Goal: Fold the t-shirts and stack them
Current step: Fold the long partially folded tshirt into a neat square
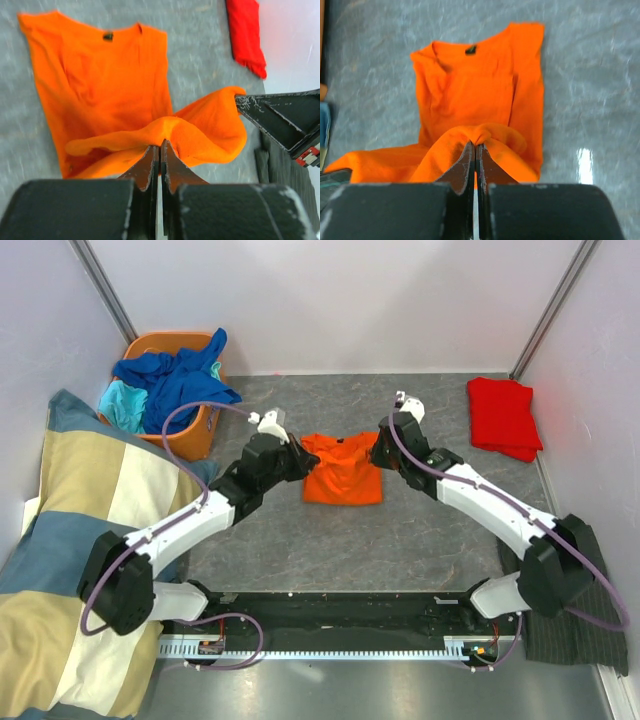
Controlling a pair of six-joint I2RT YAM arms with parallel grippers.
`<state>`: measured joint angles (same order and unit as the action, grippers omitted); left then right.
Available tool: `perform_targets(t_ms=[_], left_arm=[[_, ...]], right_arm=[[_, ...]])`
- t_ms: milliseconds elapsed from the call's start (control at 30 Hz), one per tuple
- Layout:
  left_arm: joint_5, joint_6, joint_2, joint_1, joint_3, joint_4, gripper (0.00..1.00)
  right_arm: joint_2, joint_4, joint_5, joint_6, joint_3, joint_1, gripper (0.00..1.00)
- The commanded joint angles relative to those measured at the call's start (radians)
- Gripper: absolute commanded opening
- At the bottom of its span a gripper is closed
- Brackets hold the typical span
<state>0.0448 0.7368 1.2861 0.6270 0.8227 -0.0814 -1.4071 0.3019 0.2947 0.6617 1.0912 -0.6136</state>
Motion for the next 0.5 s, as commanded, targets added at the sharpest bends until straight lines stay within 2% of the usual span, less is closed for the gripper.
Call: perform_targets(t_ms=[0, 133, 467], left_arm=[[-0.077, -0.073, 0.096, -0.067, 0.085, -0.113, 0.02], [-0.135, -0.066, 0.177, -0.102, 0.127, -0.138, 0.02], [-0.18, -0.06, 0.34, -0.159, 0.167, -0.192, 0.02]], right_arm=[[-0.088, -0.067, -0.034, -0.059, 0.099, 0.049, 0.0], [-0.157, -0.092, -0.061, -0.071, 0.13, 0.078, 0.0], [-0.315, -0.138, -0.115, -0.068, 0.177, 0.127, 0.0]])
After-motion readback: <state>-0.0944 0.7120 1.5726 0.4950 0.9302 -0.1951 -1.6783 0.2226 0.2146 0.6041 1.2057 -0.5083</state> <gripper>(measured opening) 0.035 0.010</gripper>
